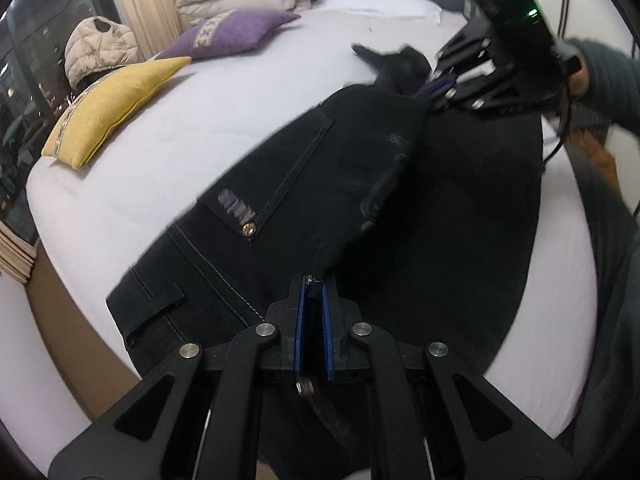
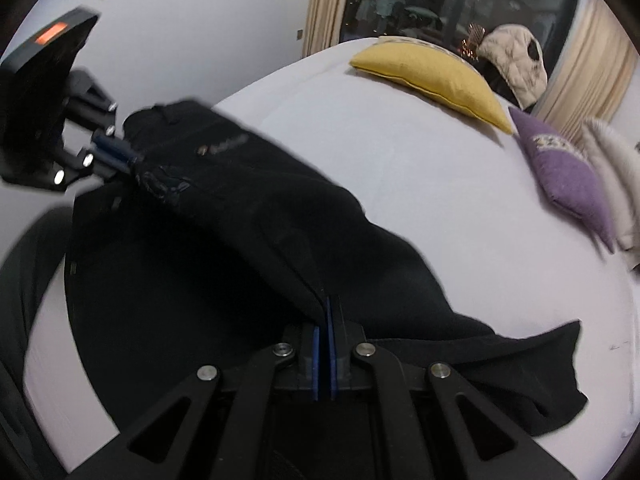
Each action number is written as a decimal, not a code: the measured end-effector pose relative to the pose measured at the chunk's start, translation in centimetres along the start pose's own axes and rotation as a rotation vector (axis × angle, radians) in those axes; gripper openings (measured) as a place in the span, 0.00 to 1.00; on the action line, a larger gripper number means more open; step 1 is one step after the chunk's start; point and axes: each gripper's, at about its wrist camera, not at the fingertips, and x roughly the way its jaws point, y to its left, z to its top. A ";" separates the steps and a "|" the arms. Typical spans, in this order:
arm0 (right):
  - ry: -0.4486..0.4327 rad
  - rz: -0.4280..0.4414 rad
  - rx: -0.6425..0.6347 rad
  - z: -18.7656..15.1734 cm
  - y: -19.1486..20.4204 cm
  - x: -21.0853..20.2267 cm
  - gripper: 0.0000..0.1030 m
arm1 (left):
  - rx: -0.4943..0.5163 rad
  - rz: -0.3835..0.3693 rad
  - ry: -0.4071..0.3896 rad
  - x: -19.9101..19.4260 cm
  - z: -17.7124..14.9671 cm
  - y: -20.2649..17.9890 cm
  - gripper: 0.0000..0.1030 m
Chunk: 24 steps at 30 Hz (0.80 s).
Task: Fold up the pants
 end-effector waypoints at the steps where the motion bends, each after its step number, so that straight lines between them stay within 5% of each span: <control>1: 0.002 -0.005 -0.013 -0.6 0.6 -0.2 0.04 | 0.018 0.004 0.009 -0.1 -0.5 -0.6 0.06; 8: 0.073 -0.111 -0.205 -4.8 6.8 -0.1 0.04 | 0.168 0.022 0.065 0.0 -4.0 -5.9 0.06; 24: 0.092 -0.241 -0.300 -8.3 11.1 -2.0 0.04 | 0.258 0.013 0.094 0.3 -6.5 -8.5 0.06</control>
